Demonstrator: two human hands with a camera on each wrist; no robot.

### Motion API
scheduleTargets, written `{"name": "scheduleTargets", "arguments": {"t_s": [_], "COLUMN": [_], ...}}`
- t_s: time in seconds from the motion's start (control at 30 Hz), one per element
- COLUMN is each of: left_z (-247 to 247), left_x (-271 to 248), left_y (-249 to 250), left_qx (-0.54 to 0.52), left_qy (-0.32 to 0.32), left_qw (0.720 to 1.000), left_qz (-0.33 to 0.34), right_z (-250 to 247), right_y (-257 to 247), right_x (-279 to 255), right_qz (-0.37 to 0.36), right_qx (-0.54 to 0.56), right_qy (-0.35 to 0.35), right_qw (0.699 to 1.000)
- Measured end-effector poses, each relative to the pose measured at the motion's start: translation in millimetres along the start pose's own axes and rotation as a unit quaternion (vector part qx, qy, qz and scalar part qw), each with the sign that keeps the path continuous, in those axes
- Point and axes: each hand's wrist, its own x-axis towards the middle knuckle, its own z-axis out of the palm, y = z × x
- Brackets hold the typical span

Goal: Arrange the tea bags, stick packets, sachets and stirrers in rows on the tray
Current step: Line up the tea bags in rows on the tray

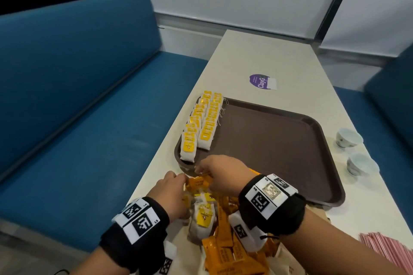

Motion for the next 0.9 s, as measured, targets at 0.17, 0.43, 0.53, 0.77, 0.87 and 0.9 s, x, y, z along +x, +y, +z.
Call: {"name": "scheduleTargets", "arguments": {"t_s": [0.17,0.43,0.53,0.77,0.87,0.9], "left_z": [1,3,3,6,9,11], "left_x": [4,5,3,-6,-6,-6], "left_y": [-1,-3,0,11,18,22], "left_qx": [-0.036,-0.117,-0.151,-0.038,0.054,0.077], "left_qy": [-0.011,0.009,0.036,-0.012,-0.025,-0.024], "left_qw": [0.999,0.993,0.988,0.996,0.994,0.993], "left_qz": [-0.014,-0.01,0.014,0.086,0.088,0.089], "right_z": [1,3,3,3,3,4], "right_y": [12,19,19,18,18,18], "right_x": [-6,-9,-8,-9,-10,-11], "right_qz": [0.02,0.066,0.083,0.093,0.094,0.094], "right_qx": [0.002,0.008,0.011,0.014,0.018,0.02], "right_qy": [0.013,0.036,0.034,0.032,0.042,0.046], "right_qw": [1.0,0.997,0.996,0.995,0.995,0.994]}}
